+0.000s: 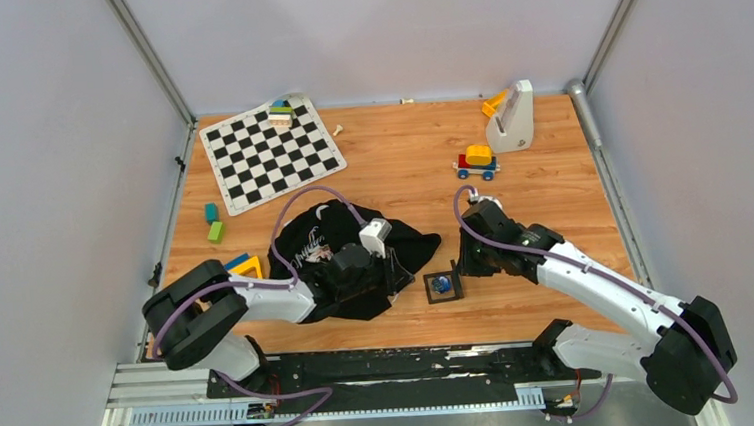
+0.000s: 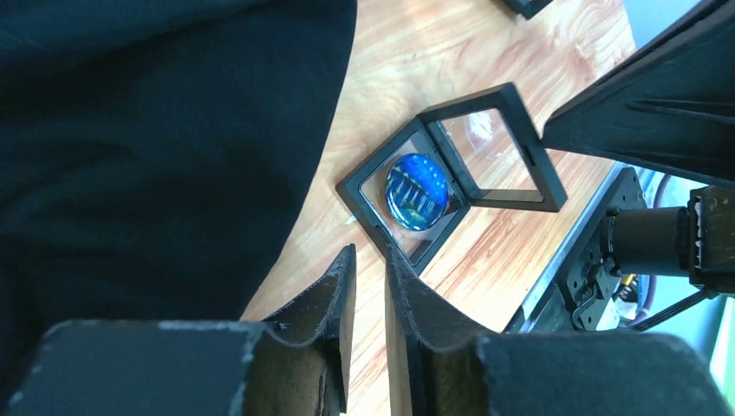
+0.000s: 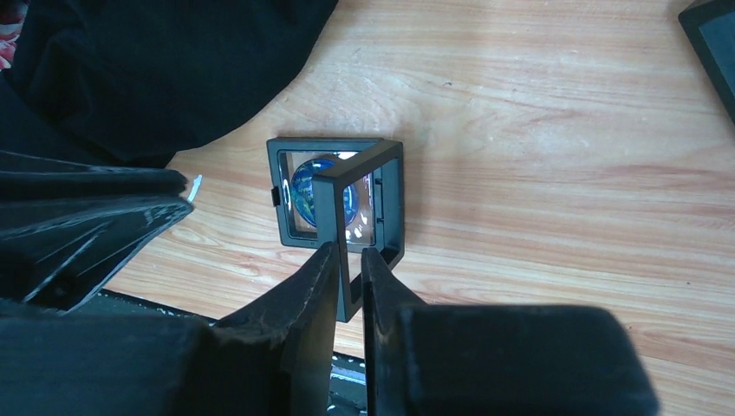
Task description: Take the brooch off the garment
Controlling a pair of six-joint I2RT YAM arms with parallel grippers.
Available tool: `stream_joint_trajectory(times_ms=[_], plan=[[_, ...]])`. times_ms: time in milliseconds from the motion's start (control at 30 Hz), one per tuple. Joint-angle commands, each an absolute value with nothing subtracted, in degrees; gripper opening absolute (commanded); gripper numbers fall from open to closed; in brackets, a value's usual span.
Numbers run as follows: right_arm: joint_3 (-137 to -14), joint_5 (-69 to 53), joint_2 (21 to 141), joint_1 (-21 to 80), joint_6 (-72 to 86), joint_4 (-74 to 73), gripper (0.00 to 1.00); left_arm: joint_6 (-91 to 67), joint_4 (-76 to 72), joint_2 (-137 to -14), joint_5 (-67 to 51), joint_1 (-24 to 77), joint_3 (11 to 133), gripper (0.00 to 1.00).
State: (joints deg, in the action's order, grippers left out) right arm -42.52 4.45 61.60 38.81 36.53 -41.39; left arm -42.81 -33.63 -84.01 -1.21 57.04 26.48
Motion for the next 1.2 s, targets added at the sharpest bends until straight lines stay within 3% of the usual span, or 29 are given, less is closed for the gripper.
stream_joint_trajectory(times_ms=[0,100,500,867,967,1033,1167], plan=[[-42.0,3.6,60.7,38.5,37.2,-37.8,0.16,-46.5,-34.1,-89.6,-5.2,57.2,30.4,0.19],[-42.0,2.6,61.3,38.5,36.7,-37.0,0.16,-46.5,-33.5,-92.4,-6.5,57.3,32.3,0.00],[-42.2,-1.9,63.9,38.5,35.3,-35.0,0.06,-47.3,-34.6,-101.8,-7.6,57.3,35.2,0.00],[-41.8,-4.1,70.0,38.6,35.4,-30.5,0.05,-47.8,-39.4,-104.5,-8.7,57.5,35.8,0.00],[-42.1,-3.9,70.8,38.6,35.5,-30.4,0.06,-45.1,-37.4,-96.4,-5.0,57.0,32.8,0.00],[-42.3,-4.1,69.9,38.6,35.5,-30.4,0.08,-41.7,-28.3,-88.8,-1.6,56.5,33.4,0.00],[-43.6,-4.6,68.4,38.6,35.3,-30.4,0.25,-36.3,-3.4,-74.0,8.0,56.4,37.1,0.00]])
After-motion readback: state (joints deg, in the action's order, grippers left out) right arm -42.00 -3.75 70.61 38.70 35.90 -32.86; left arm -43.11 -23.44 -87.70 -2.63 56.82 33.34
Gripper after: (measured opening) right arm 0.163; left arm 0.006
